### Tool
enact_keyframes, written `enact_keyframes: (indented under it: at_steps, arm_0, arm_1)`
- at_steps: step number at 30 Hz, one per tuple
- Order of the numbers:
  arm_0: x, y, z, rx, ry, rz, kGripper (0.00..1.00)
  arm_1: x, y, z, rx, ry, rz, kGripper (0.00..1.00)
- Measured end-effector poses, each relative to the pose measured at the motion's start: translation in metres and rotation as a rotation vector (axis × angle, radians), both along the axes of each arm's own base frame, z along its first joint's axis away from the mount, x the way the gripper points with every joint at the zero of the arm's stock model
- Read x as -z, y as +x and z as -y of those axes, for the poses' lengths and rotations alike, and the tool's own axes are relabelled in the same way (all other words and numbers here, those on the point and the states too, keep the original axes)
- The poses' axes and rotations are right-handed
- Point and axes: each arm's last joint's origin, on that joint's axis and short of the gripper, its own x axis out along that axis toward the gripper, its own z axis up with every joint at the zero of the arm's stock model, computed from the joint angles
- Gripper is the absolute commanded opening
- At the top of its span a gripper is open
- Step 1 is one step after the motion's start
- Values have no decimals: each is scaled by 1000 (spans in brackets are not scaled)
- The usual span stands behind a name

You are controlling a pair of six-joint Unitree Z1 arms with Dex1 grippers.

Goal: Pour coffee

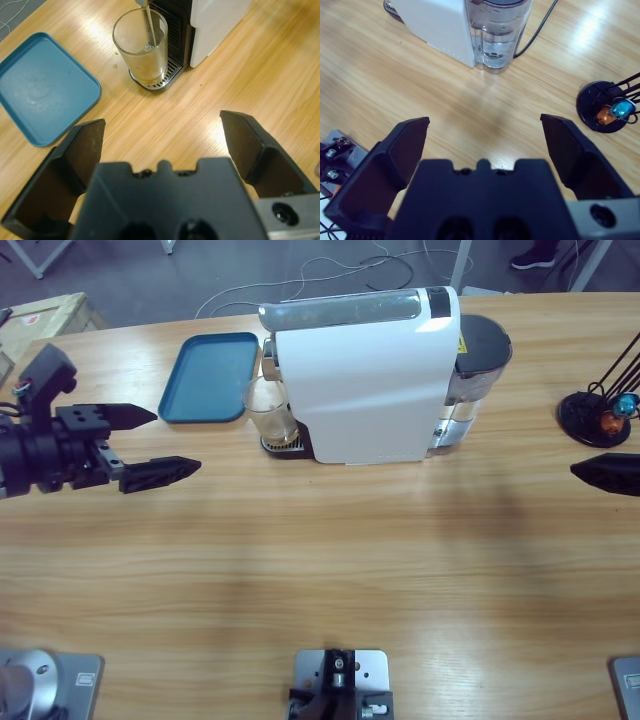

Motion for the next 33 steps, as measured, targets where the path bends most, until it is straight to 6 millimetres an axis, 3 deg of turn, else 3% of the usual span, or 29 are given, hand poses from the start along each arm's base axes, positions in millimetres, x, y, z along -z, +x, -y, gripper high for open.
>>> enact_keyframes:
  at_steps: [16, 25, 33]
  arm_0:
    - [3, 5, 6, 24, -16, -16, 991]
    - [20, 59, 15, 138, -56, 147, 991]
    - [55, 93, 40, 222, -97, 147, 991]
  arm_1:
    - [2, -2, -2, -22, 3, -6, 1000]
    - [3, -3, -2, -23, -3, -13, 1000]
    - [5, -5, -1, -39, -3, -44, 1000]
